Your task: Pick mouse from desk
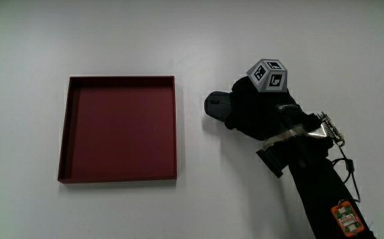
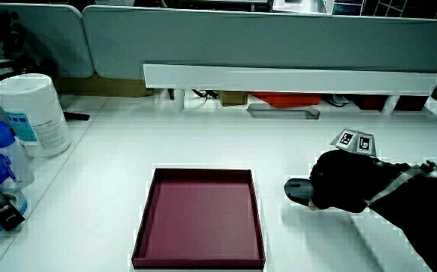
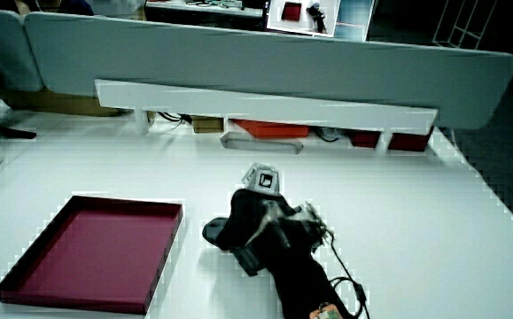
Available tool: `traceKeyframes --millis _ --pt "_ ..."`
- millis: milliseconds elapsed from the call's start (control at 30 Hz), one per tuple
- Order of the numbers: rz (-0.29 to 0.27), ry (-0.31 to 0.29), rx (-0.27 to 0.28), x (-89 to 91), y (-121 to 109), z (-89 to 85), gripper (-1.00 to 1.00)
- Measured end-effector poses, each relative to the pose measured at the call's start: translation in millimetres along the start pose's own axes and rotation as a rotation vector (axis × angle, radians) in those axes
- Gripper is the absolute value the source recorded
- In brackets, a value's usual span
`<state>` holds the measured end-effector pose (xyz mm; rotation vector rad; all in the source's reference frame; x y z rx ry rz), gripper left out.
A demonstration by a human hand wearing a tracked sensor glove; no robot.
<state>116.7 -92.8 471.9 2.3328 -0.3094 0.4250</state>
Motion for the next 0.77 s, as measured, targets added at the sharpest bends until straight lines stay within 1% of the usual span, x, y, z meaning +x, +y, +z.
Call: traceKeyframes --millis 33,67,100,133,167,233,267,300,333,400,467,500,533,567,600,633,667,767 --pt "0.009 0.001 -0.007 -3.2 -1 1.6 1.00" --pt "0.025 0.002 -0.001 -8.0 -4 4.6 1.00" --pt "0.028 -0.007 0.013 -11.7 -7 6.6 1.00" --pt "0.047 0.002 0.008 -15.7 -9 8.6 1.00" --pt "0.057 -0.003 0.025 -19.7 -12 10.9 1.00" --pt "0.087 0.012 0.023 -26.3 -14 12.2 1.00" --pt "0.099 0.011 0.031 -30.9 -15 13.3 1.00" --pt "0.112 0.009 0.028 -36.2 -17 14.4 1.00" --pt "0.138 0.027 0.018 -40.3 -16 14.0 1.00" --pt "0.150 0.002 0.028 -50.1 -16 14.0 1.00" --pt "0.169 0.004 0.022 -58.6 -16 13.8 1.00" --pt "0.169 -0.002 0.047 -63.7 -17 15.5 1.00" --pt "0.194 -0.002 0.030 -67.8 -16 15.0 1.00" --pt "0.201 0.006 0.026 -72.2 -16 15.3 1.00" --pt "0.211 -0.004 0.035 -78.5 -18 17.5 1.00" --pt "0.228 0.000 0.042 -83.9 -19 18.3 1.00" --pt "0.235 -0.017 0.047 -87.6 -19 17.1 1.00" --pt "0.260 0.004 0.041 -98.4 -19 13.1 1.00"
